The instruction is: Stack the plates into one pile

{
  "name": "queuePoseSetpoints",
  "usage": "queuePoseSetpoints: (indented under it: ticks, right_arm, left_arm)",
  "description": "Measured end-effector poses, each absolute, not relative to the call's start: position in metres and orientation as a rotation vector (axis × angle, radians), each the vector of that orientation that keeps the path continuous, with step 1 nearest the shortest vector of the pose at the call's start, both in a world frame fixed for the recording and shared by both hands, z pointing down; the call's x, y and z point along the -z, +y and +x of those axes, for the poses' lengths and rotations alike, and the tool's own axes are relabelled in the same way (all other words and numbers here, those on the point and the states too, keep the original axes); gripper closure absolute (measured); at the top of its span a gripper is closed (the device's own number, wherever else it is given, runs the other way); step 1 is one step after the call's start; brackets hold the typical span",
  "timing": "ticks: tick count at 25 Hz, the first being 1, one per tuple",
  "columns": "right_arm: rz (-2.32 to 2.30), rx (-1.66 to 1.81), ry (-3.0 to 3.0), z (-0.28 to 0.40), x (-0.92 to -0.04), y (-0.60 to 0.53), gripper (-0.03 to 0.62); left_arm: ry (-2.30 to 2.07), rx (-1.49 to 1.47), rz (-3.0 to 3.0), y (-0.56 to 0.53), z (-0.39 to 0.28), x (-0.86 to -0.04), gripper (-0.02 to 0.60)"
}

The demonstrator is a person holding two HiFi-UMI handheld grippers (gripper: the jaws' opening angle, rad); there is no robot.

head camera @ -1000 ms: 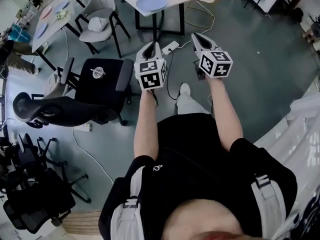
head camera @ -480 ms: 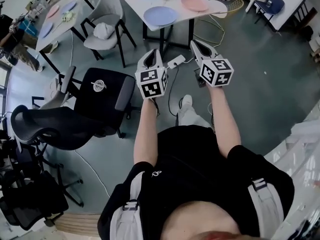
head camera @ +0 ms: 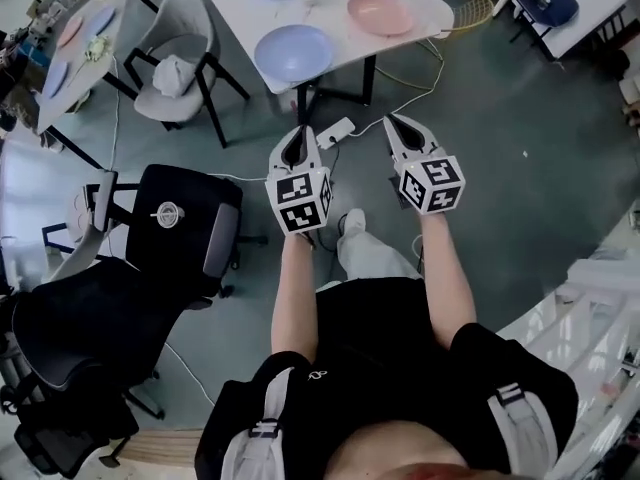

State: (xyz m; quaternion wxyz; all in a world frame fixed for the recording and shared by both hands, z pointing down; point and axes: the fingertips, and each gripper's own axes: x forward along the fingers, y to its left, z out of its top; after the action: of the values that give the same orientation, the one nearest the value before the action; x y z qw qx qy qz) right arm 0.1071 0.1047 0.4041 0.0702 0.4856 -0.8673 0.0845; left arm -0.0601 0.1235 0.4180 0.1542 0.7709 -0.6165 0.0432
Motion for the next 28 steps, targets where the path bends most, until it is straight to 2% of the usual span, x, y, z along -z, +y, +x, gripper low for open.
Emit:
queuePoseSetpoints:
  ticks: [6,11,19,28]
  right_arm:
    - [1.310,-0.363,-2.635,0.105,-0.435,0.033,0.585]
    - [1.243,-0.376,-2.699,0.102,-0.429,-0.026,0.585]
    - [1.109,-0.370,-2.740,0.061,-0.428,-0.054,0.585]
    - [1.214,-0.417,-2.627,0.061,-0.461,-0.109,0.585]
  left_arm:
    - [-1.805,-0.207,2.046,0.060,-0.050,-0.455,0.568]
    - [-1.863,-0.191,2.020,0.014,-0.044,-0.445,0.568]
    - [-1.967,-0.228,1.869,0.002,-0.096,-0.450,0.568]
    - [-1.900,-0.294,1.869,-0.055,-0.117,-0.488,0.568]
